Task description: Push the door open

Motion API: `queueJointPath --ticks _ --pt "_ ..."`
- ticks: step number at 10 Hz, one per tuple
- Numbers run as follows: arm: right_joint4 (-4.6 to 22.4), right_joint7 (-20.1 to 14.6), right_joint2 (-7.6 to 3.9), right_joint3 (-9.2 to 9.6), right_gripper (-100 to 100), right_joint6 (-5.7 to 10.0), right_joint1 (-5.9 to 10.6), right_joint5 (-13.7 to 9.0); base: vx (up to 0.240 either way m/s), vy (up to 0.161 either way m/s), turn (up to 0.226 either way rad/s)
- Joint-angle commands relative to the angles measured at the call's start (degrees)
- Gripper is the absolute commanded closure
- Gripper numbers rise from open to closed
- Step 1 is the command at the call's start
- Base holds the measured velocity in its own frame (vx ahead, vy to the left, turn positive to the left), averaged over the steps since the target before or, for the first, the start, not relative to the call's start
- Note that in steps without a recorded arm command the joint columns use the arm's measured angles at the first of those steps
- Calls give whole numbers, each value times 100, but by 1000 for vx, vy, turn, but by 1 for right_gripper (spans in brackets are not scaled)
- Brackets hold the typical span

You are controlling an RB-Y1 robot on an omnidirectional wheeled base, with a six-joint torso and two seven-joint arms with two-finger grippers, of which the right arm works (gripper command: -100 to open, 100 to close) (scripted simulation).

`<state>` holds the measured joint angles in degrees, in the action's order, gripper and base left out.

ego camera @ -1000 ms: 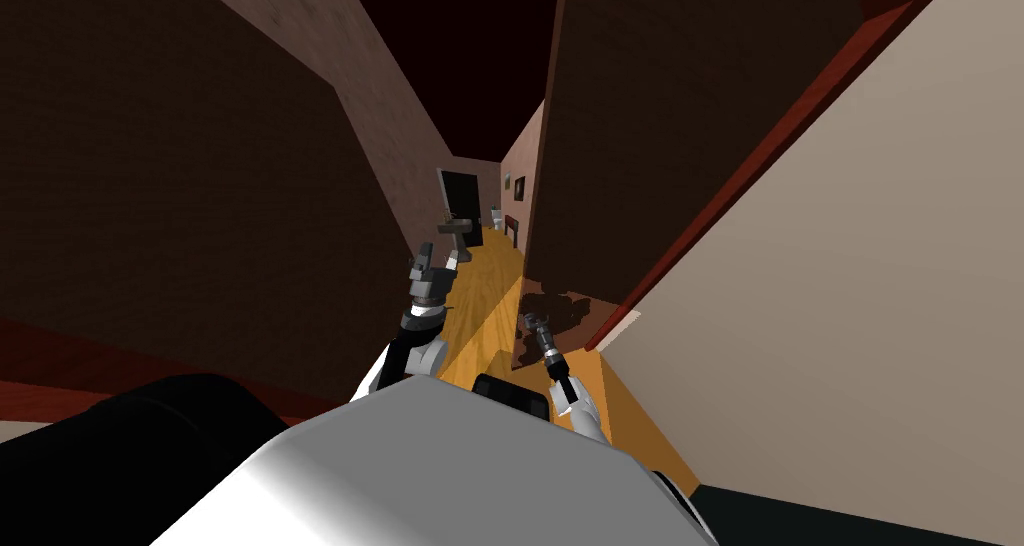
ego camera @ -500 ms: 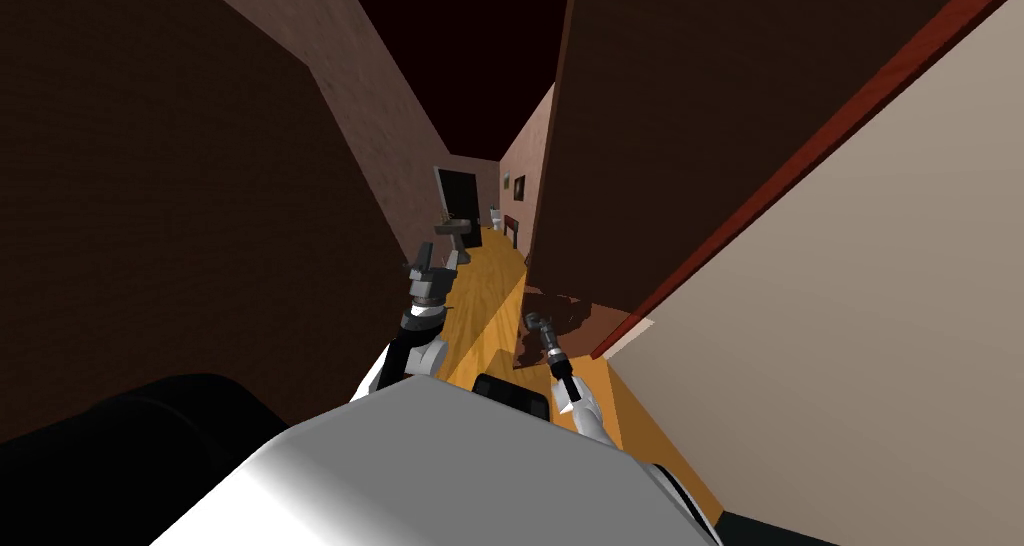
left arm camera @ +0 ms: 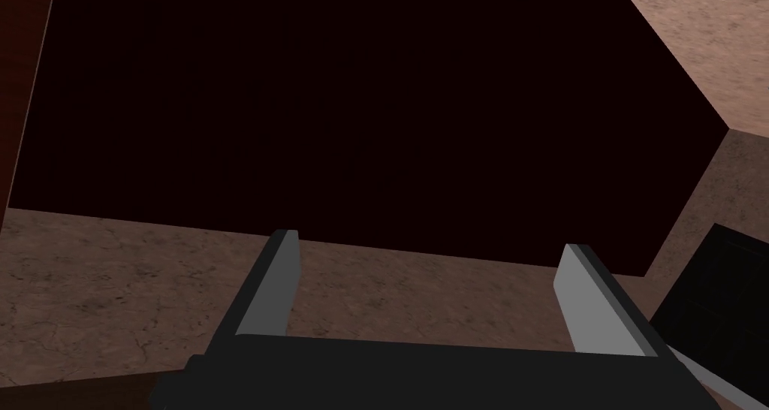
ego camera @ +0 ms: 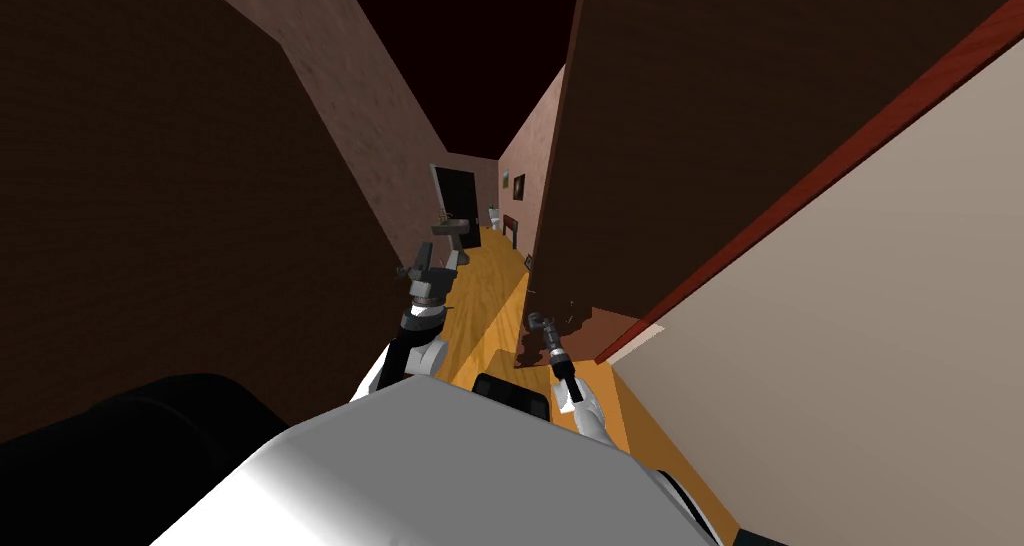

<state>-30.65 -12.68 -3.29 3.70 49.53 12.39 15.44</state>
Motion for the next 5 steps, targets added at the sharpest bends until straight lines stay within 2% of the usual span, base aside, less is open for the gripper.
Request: queueJointPath --ticks 1,4,5 --pt "-79 44 -98 -133 100 -48 18 -93 133 144 -71" --pt "-78 152 -94 -284 100 -84 14 -214 134 131 -49" --pt "-78 152 -94 -284 100 -84 14 -214 103 86 -23"
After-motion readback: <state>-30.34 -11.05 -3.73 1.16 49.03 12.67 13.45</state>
